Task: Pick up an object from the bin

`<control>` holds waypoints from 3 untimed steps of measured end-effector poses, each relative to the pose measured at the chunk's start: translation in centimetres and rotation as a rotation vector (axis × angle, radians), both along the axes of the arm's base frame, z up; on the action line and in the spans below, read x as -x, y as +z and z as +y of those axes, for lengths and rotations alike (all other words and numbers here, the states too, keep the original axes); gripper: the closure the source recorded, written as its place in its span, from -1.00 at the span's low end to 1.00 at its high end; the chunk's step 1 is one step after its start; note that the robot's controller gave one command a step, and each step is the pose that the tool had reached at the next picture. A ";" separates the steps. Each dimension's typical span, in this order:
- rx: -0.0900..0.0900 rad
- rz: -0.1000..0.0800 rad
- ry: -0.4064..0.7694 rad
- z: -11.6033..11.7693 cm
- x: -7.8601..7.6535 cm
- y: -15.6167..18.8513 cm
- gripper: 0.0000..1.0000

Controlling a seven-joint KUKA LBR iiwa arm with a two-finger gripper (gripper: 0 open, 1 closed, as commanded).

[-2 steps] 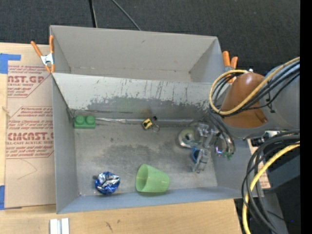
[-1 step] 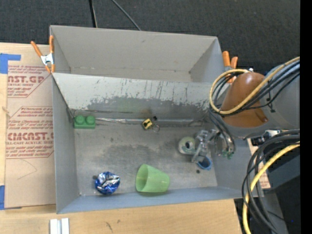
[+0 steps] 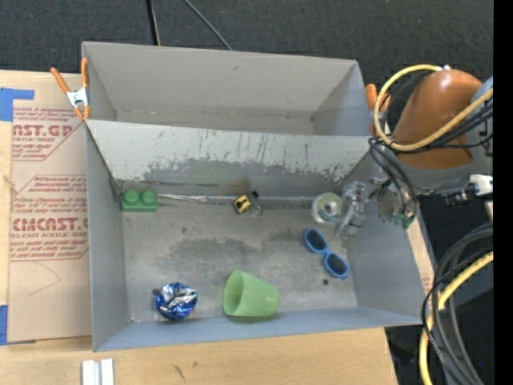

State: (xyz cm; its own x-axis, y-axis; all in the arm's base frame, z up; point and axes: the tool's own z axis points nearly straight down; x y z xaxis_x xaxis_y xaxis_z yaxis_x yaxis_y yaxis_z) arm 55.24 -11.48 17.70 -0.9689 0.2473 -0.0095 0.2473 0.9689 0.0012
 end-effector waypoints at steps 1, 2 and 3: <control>-0.001 0.008 0.000 0.1 0.2 -0.5 -1.00; -0.003 0.013 -0.289 2.0 2.9 -11.0 -1.00; -0.001 0.007 -0.069 3.7 1.7 -8.6 -1.00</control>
Offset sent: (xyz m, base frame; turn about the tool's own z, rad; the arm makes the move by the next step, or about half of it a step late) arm 0.0000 0.0000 0.0000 0.0000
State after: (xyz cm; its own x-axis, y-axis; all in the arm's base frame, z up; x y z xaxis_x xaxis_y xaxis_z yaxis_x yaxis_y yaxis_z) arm 53.50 -7.74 9.12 -0.9497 0.3132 -0.0026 0.3132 0.9497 0.0007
